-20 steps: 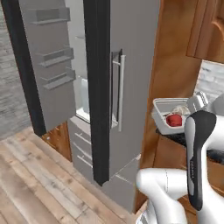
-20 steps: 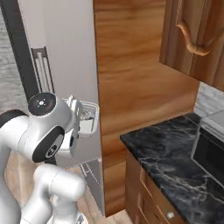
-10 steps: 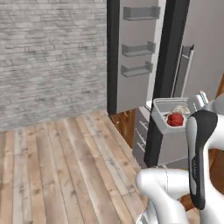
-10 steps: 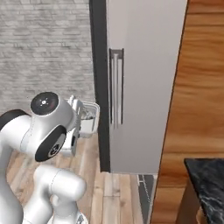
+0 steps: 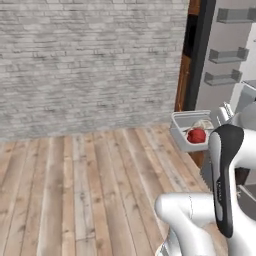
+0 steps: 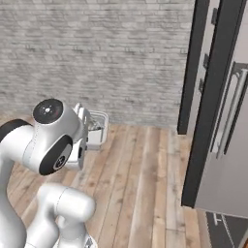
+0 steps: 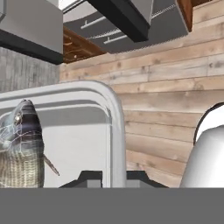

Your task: Place the tupperware on the top shelf of the fridge. Make space for the tupperware among the existing items by rearranging them on the shelves if needed. Close the fridge door when finished.

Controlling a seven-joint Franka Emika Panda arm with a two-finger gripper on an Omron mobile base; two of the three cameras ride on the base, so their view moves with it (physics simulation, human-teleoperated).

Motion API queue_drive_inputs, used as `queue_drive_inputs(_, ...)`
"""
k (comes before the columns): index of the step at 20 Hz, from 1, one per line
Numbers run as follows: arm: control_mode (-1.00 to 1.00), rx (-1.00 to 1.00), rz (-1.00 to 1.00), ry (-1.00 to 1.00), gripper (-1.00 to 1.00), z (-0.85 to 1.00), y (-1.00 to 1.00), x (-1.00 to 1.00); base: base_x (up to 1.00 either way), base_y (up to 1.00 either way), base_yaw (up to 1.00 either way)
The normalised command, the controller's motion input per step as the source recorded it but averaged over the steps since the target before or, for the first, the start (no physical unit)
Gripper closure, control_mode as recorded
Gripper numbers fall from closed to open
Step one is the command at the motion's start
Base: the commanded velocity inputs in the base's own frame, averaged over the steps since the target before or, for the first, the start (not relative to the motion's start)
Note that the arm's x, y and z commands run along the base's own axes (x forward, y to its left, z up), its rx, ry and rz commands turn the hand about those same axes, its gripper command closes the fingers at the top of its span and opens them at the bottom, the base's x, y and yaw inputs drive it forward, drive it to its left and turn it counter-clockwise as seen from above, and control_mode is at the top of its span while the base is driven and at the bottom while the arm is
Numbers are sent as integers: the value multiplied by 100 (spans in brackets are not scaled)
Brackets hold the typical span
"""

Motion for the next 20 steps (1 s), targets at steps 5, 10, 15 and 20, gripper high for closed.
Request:
queue_drive_inputs(5,100,0,0,0,100,0,0,0,48,29,-30)
queue_drive_inputs(10,100,0,0,0,100,0,0,0,62,24,-44)
queue_drive_inputs(15,100,0,0,0,100,0,0,0,67,50,-40)
queue_drive_inputs(20,100,0,0,0,100,0,0,0,61,43,-43)
